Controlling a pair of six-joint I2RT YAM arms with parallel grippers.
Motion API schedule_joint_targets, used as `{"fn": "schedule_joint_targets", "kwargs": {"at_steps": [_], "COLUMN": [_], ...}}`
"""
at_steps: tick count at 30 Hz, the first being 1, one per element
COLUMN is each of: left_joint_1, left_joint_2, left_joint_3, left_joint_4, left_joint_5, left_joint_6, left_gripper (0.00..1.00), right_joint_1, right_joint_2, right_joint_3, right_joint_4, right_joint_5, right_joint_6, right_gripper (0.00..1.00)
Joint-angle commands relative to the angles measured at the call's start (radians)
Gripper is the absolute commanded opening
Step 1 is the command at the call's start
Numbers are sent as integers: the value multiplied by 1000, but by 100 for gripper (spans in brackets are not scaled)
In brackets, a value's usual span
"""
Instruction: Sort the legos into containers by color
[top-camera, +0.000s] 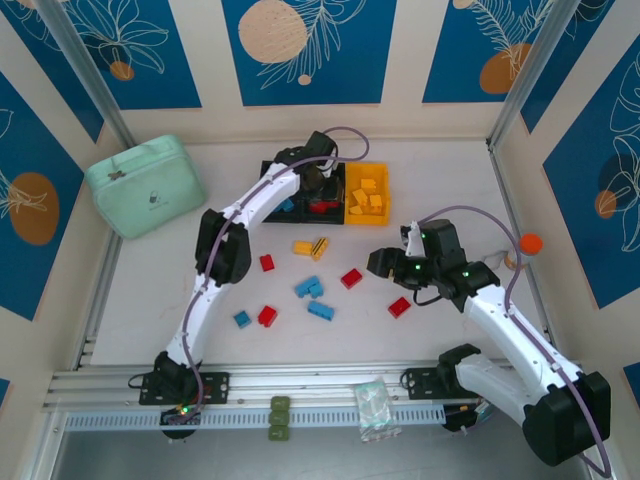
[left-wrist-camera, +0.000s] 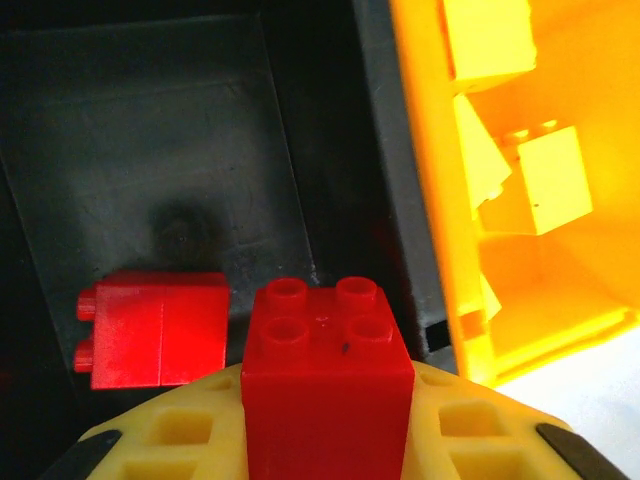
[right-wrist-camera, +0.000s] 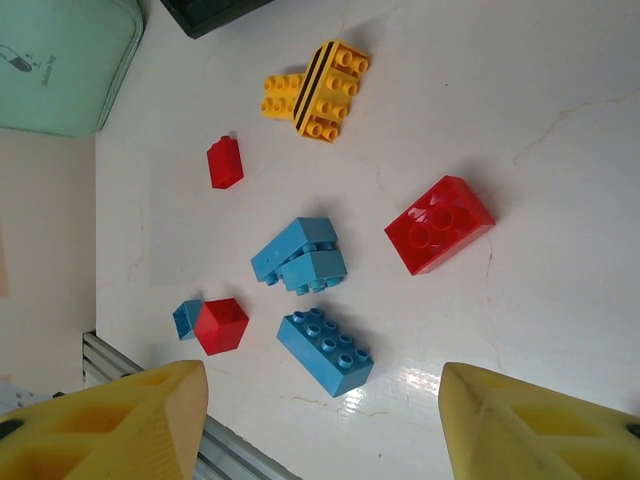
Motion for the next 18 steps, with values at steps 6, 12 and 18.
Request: {"fn": "schedule_joint_targets", "kwargs": {"at_steps": [6, 12, 18], "left_joint_1": [6, 2, -9], "left_joint_2": [11, -66, -305], "left_joint_3": [38, 5, -270], "left_joint_4": [-32, -35, 92], "left_joint_5": [28, 30, 58], "left_joint_6": [-13, -6, -1], "left_gripper": [47, 49, 49], "right_joint_1": [-13, -11, 3], "right_joint_2": [-24, -16, 22], "right_joint_3": [-25, -29, -4], "right_joint_4": [-20, -10, -42], "right_joint_5": [-18, -14, 9], "right_joint_6": [8, 20, 22], "right_gripper": [63, 63, 63]}}
